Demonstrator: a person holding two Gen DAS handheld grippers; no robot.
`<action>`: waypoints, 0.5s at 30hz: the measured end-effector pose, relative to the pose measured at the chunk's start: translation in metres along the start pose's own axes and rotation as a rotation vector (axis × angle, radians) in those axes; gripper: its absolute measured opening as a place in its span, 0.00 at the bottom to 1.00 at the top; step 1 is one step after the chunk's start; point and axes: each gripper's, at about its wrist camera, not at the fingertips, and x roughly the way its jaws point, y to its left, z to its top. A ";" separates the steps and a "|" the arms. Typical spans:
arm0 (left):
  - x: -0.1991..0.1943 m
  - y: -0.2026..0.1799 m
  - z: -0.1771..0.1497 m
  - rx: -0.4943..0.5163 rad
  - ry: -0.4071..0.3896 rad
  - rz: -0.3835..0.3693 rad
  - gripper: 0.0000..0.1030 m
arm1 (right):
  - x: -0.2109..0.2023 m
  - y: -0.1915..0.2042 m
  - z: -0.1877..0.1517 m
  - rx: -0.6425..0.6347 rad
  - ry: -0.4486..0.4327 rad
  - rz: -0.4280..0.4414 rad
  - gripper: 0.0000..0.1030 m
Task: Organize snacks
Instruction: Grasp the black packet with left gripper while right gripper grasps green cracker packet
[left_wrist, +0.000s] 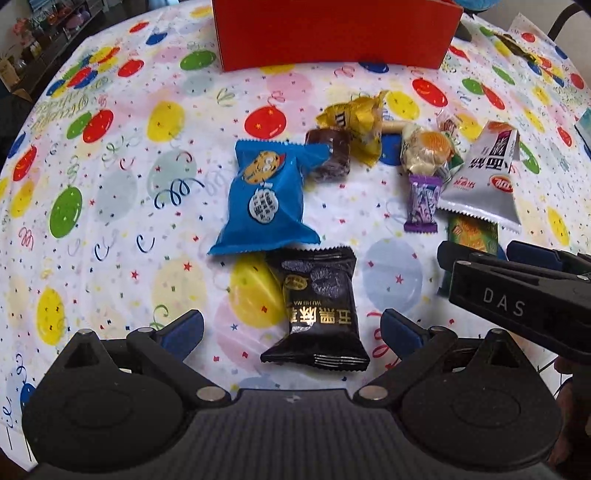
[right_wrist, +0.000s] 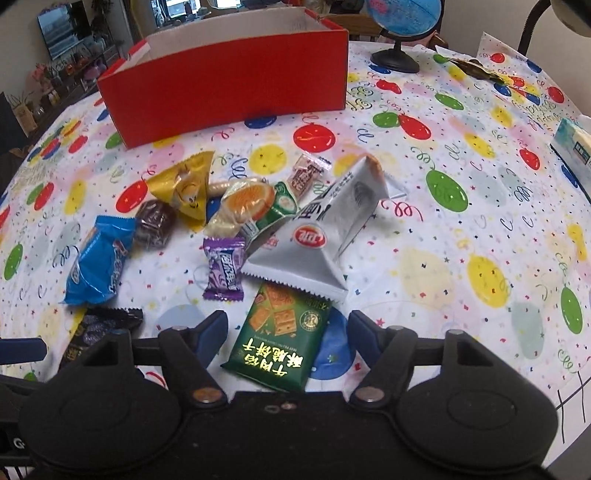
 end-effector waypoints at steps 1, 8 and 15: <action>0.000 0.001 0.000 -0.002 -0.002 0.004 0.99 | 0.001 0.000 -0.001 0.000 0.006 -0.004 0.66; 0.002 -0.001 -0.001 0.004 0.008 0.022 0.80 | 0.000 0.003 -0.002 -0.012 0.003 -0.019 0.47; -0.004 0.002 -0.001 -0.009 -0.010 0.021 0.51 | -0.006 -0.006 -0.003 0.021 -0.006 -0.017 0.42</action>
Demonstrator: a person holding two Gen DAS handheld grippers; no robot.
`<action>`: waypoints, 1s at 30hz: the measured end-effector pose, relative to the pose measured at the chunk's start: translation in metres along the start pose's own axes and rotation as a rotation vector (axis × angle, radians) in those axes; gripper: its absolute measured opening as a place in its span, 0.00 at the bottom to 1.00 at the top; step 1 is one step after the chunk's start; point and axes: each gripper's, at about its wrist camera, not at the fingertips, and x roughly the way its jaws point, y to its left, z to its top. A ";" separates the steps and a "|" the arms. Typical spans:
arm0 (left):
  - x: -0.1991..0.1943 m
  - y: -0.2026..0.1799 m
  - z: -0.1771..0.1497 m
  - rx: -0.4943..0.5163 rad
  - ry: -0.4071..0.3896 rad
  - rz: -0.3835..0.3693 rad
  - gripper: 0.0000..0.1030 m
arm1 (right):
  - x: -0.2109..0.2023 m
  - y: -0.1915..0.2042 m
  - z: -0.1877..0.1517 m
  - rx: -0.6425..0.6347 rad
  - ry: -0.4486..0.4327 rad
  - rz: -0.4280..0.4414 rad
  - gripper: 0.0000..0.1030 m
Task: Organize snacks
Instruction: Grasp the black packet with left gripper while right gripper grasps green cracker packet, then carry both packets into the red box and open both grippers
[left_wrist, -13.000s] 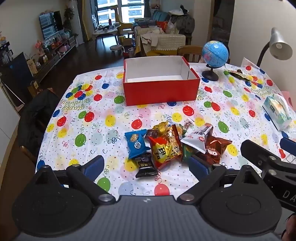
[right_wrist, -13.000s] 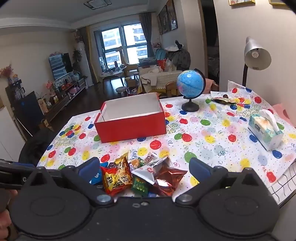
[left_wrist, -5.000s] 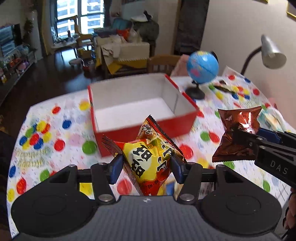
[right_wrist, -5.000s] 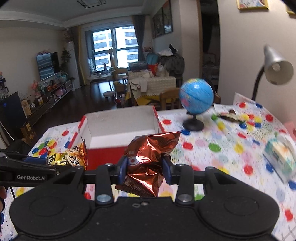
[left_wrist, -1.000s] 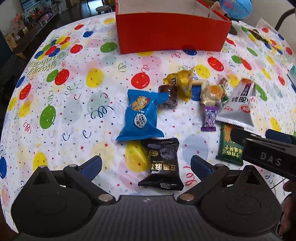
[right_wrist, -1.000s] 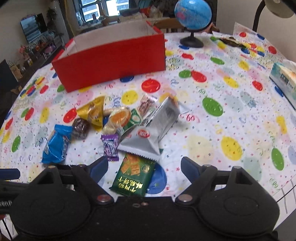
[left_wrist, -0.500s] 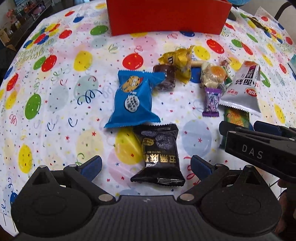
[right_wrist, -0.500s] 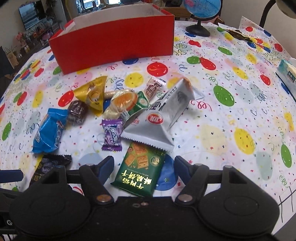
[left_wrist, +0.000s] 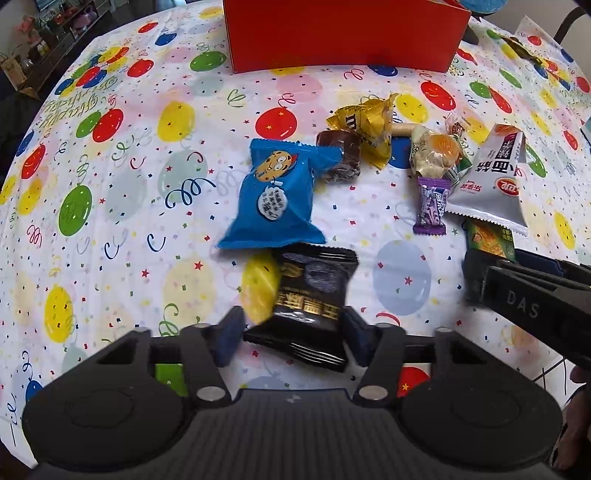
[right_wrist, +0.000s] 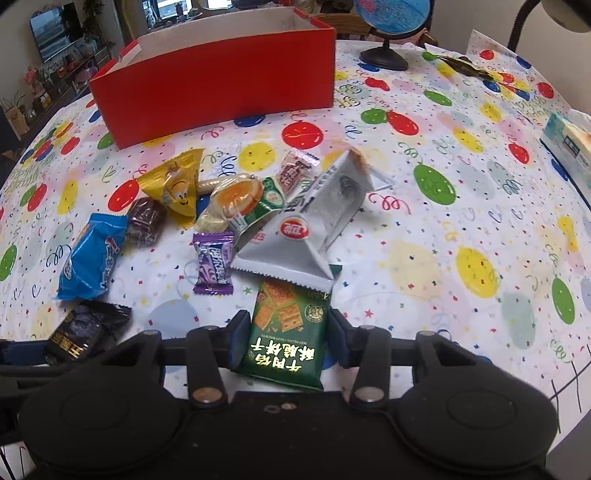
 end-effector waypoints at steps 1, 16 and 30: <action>0.000 0.001 0.000 -0.002 0.001 0.001 0.51 | -0.002 -0.001 -0.001 0.003 -0.001 0.004 0.42; -0.037 -0.002 0.000 -0.006 -0.066 -0.063 0.49 | -0.054 -0.033 -0.014 0.138 -0.089 -0.006 0.42; -0.088 -0.009 0.029 0.035 -0.290 0.003 0.49 | -0.087 -0.029 0.012 0.084 -0.279 -0.030 0.42</action>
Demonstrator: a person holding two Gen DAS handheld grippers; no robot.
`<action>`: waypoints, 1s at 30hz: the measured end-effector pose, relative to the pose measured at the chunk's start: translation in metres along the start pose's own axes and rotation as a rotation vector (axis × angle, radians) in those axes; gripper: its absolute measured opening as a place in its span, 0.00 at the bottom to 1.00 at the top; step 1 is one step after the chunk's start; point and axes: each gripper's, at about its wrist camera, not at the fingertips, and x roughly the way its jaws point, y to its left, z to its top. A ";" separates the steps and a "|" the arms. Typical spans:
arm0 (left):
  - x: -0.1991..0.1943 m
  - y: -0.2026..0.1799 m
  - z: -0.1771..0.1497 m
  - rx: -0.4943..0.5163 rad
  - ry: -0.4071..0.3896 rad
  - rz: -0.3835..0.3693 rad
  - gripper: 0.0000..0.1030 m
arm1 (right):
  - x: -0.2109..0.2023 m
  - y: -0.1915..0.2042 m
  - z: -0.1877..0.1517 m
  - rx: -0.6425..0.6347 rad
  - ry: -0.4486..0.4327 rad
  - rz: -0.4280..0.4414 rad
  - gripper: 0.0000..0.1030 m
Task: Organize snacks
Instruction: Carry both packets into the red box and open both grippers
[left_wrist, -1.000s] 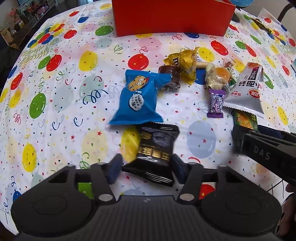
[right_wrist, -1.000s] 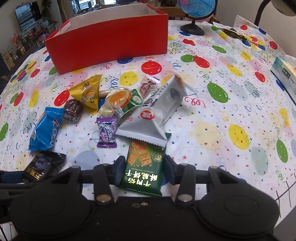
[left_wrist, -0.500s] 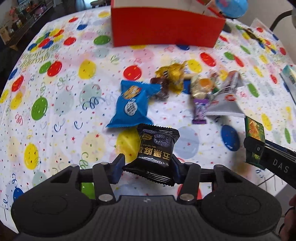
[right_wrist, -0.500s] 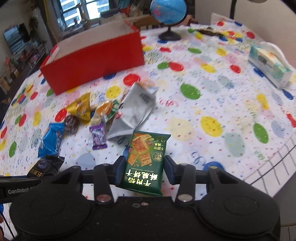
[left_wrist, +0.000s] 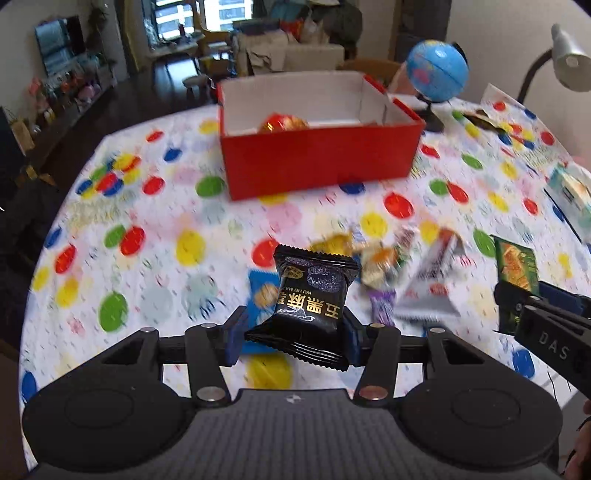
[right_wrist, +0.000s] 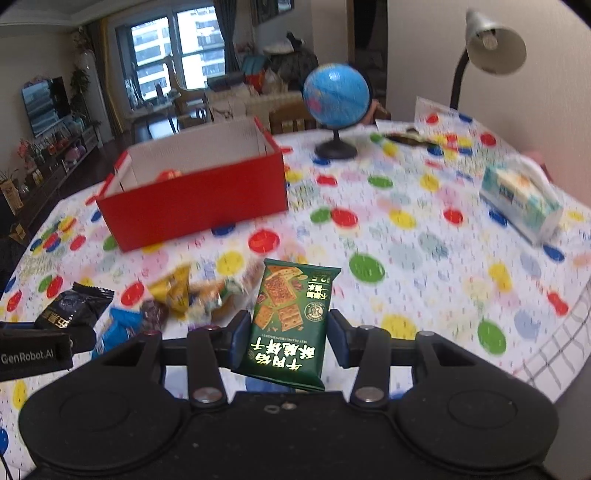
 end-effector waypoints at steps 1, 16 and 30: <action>-0.002 0.002 0.005 -0.008 -0.009 0.005 0.49 | -0.001 0.001 0.005 -0.002 -0.011 0.005 0.42; -0.020 0.023 0.082 -0.070 -0.142 0.022 0.49 | 0.003 0.027 0.088 -0.086 -0.116 0.123 0.42; 0.027 0.022 0.165 -0.096 -0.141 0.061 0.50 | 0.069 0.041 0.168 -0.168 -0.099 0.203 0.42</action>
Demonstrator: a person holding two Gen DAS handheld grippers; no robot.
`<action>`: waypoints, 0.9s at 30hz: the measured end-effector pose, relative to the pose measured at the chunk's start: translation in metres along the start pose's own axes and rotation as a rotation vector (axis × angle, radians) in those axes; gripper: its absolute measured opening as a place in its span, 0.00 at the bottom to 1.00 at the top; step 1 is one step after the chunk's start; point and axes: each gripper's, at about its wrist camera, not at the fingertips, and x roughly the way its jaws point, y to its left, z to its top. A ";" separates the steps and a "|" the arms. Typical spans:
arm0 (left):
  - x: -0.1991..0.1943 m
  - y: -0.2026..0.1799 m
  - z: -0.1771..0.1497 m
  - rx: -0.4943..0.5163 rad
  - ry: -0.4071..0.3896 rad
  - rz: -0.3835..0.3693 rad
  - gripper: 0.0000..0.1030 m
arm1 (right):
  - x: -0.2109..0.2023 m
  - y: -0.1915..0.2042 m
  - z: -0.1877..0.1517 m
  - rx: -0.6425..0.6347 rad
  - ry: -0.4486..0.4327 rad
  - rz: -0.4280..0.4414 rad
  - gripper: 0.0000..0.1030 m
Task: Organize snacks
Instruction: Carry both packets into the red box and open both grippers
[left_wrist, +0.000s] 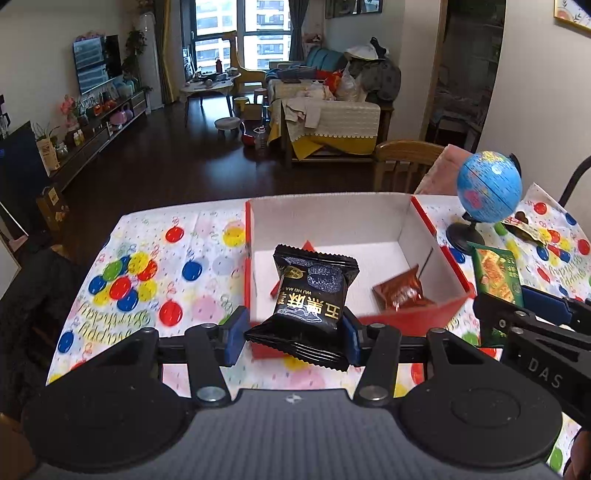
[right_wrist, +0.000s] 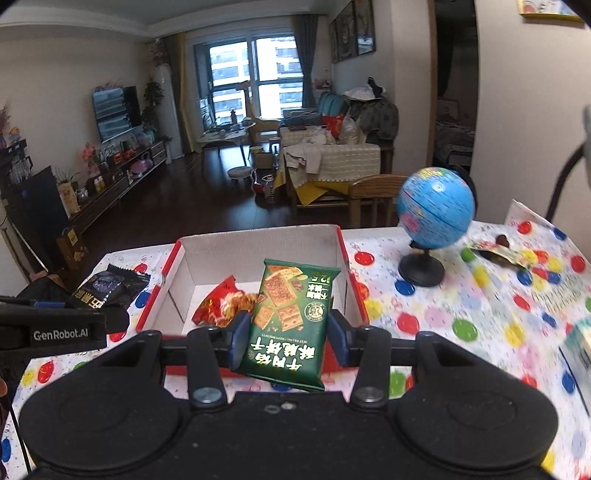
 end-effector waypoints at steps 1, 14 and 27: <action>0.006 -0.002 0.004 0.000 0.002 0.005 0.50 | 0.006 -0.001 0.004 -0.004 0.003 0.001 0.42; 0.094 -0.011 0.041 -0.001 0.059 0.055 0.50 | 0.087 -0.009 0.028 -0.073 0.082 0.090 0.42; 0.170 -0.018 0.037 0.037 0.172 0.086 0.50 | 0.155 -0.001 0.022 -0.156 0.233 0.134 0.42</action>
